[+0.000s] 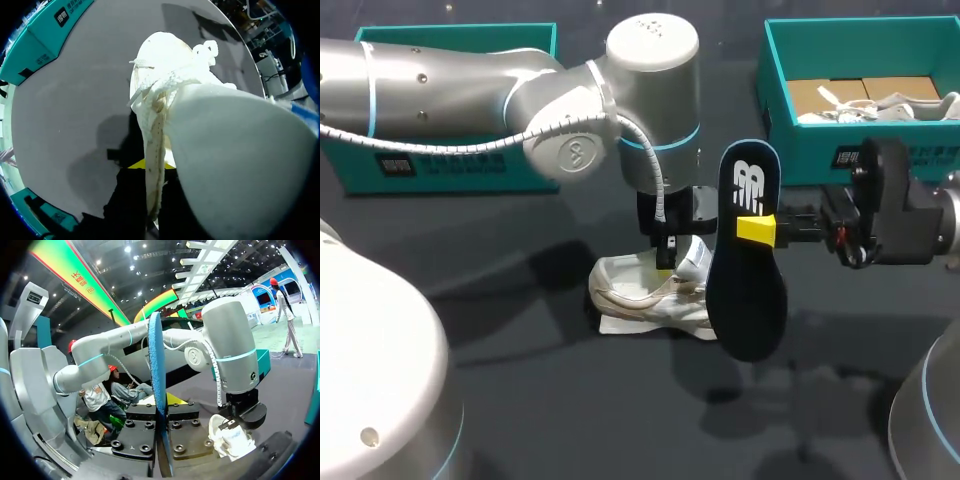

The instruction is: Take the shoe out of the shoebox, open the shoe tongue, remove and reinsert the insole, then place the shoe into the shoebox

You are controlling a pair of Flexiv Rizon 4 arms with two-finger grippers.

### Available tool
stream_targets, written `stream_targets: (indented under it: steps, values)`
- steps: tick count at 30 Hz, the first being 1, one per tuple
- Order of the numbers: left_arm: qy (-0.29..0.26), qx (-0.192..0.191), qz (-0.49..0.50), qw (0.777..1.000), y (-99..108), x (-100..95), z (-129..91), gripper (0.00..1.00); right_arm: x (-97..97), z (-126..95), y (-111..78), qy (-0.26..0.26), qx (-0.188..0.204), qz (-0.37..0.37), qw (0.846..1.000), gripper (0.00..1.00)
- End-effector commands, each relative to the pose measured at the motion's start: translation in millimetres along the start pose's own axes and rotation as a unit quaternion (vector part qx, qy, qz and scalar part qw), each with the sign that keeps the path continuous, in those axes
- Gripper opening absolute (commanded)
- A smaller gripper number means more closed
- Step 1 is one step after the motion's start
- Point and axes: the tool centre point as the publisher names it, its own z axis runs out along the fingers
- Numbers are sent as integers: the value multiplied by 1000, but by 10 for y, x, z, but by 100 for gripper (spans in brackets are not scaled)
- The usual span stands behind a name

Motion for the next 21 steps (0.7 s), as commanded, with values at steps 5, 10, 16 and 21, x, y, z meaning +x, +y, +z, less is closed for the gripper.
stream_targets:
  steps: [5, 10, 16, 21]
  values:
    - [29, 16, 76, 997, 24, 40, -272, 0, -3, 20, -10, -1, 0, 0, 1000, 0]
    - [32, 13, 287, 957, -7, 114, -474, 0, -3, 20, -10, -1, 0, 0, 1000, 0]
    - [20, 9, 319, 948, -11, 125, -494, 0, -3, 20, -10, -1, 0, 0, 1000, 0]
    - [20, 9, 319, 948, -11, 125, -494, 0, -3, 20, -10, -1, 0, 0, 1000, 0]
